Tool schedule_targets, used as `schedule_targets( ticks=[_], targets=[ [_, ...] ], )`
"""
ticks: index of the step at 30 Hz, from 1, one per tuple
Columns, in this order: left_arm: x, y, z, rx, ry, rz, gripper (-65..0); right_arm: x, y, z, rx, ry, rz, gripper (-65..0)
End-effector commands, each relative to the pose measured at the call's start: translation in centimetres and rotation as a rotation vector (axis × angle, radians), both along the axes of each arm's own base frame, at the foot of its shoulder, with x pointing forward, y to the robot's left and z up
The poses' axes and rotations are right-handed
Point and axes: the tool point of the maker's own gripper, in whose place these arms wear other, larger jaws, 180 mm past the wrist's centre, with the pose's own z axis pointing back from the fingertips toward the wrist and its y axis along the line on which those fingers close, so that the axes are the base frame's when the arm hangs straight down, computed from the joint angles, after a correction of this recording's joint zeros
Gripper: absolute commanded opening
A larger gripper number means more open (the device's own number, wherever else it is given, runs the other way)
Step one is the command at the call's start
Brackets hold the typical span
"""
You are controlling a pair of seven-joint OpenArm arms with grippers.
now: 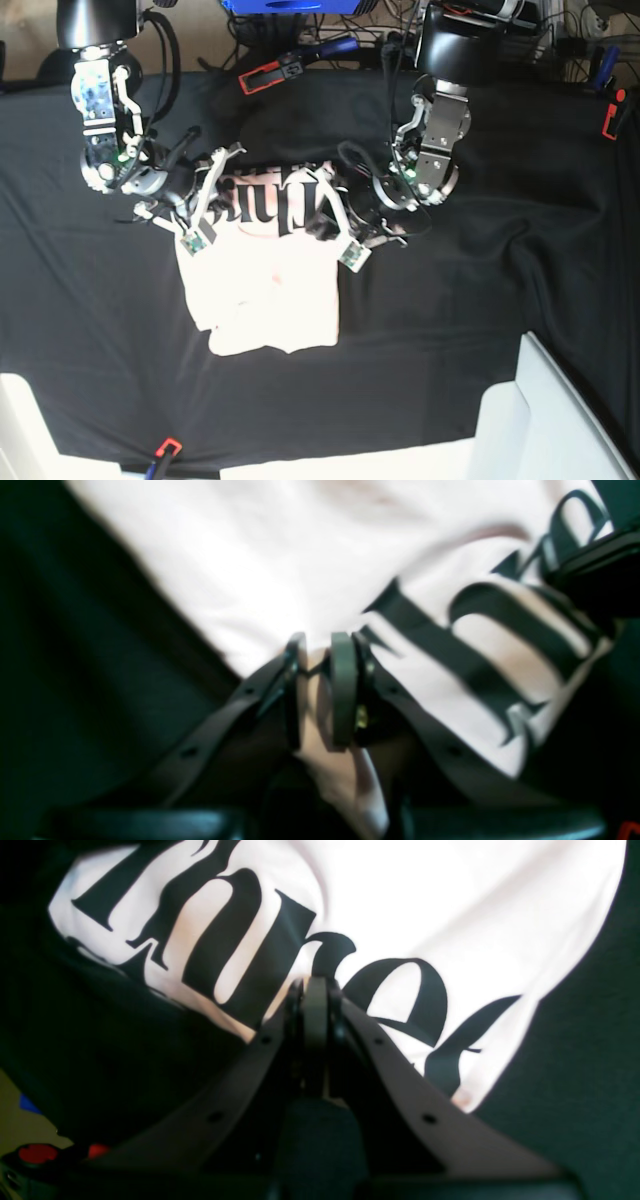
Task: Fold the T-shirt properly
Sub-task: 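Fold the grasped edge over toward the hem with both grippers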
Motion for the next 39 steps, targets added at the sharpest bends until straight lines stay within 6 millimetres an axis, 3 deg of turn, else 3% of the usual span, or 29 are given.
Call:
schedule_targets(
  ticks=[1,6,9,14,19,24,28,33,37,39],
  targets=[
    [1.5,-0.6,2.4,-0.045,-0.075,0.007,-57.8,1.1,0.2,1.7,0.010,-0.054,0.008,-65.0],
    [4.0,0.0,6.9,-0.072,-0.202,0.052,-57.8,3.3,-0.2,5.4,-0.048,-0.130,0.028,-65.0],
    [5.8,-1.3,8.0,-0.103,-0.220,0.056,-57.8,5.4,-0.5,6.7,-0.068,-0.163,0.029,-65.0],
    [8.3,-3.3,6.7,-0.140,-0.154,0.054,-57.8,7.3,-0.7,6.5,-0.072,-0.153,0.023,-65.0],
    [10.5,-4.7,7.6,-0.199,-0.181,0.062,-57.8,8.2,-1.1,4.3,-0.066,-0.082,0.012,-65.0],
    [11.7,-2.4,5.7,-0.137,-0.146,0.122,-57.8,10.0,-0.7,3.3,-0.016,-0.086,-0.005,-65.0],
    [11.4,0.2,4.2,-0.105,-0.134,0.143,-57.8,11.1,-0.8,1.6,0.015,-0.042,-0.028,-65.0],
    [10.2,1.8,1.5,-0.105,-0.085,0.174,-57.8,11.3,-1.4,0.7,0.042,-0.053,-0.050,-65.0],
    [10.4,2.8,0.7,-0.105,-0.093,0.220,-57.8,11.0,-2.1,-0.1,0.034,-0.029,-0.060,-65.0],
    [10.8,2.7,1.3,-0.108,-0.111,0.218,-57.8,11.0,-2.1,0.1,0.032,-0.034,-0.058,-65.0]
  ],
)
